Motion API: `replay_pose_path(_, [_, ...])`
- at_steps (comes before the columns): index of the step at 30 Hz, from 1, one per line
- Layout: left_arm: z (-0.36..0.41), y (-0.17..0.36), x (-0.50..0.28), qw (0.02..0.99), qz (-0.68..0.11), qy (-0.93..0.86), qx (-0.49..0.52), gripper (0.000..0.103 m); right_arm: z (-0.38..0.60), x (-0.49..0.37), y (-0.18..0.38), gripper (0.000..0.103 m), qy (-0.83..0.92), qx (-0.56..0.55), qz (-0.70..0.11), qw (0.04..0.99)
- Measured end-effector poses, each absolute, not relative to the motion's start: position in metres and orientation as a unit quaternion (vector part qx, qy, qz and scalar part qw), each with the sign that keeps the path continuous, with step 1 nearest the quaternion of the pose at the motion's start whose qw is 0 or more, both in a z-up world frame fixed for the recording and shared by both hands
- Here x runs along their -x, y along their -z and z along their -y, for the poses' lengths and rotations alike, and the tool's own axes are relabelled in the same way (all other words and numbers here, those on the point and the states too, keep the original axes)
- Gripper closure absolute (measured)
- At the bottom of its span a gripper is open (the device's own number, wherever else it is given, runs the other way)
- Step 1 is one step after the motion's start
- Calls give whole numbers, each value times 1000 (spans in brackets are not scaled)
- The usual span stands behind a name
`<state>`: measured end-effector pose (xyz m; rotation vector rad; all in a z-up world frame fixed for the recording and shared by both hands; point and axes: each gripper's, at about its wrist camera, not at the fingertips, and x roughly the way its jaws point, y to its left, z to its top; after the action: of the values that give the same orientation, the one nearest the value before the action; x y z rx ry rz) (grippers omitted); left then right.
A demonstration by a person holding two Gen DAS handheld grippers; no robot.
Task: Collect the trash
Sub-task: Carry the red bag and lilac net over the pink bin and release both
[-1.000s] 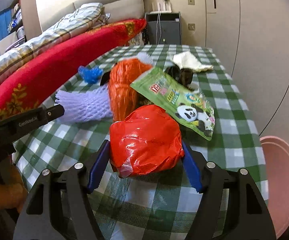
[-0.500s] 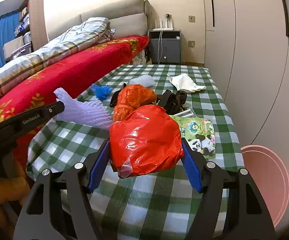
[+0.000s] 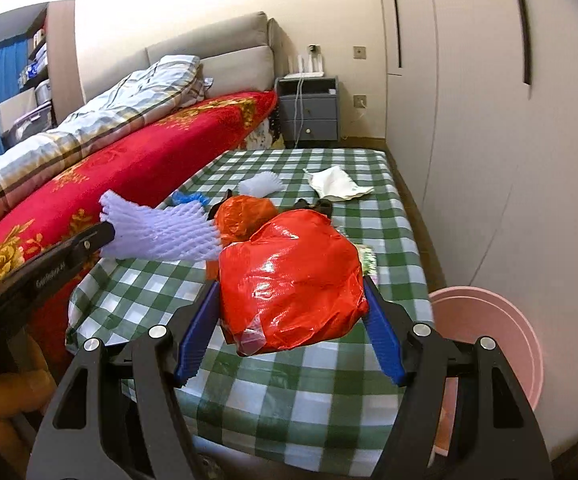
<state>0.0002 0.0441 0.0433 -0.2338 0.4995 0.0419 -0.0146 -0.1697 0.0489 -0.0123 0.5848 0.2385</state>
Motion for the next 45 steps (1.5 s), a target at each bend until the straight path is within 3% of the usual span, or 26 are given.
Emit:
replay_pose_path(28, [19,-49,5,963,-246,76,78,97,265,23,-96,34,-52,14,-284,957])
replay_pose_path(45, [68,-38,-7,957,-257,126,49,97,314,10,-81,34,16,-29,-286,958])
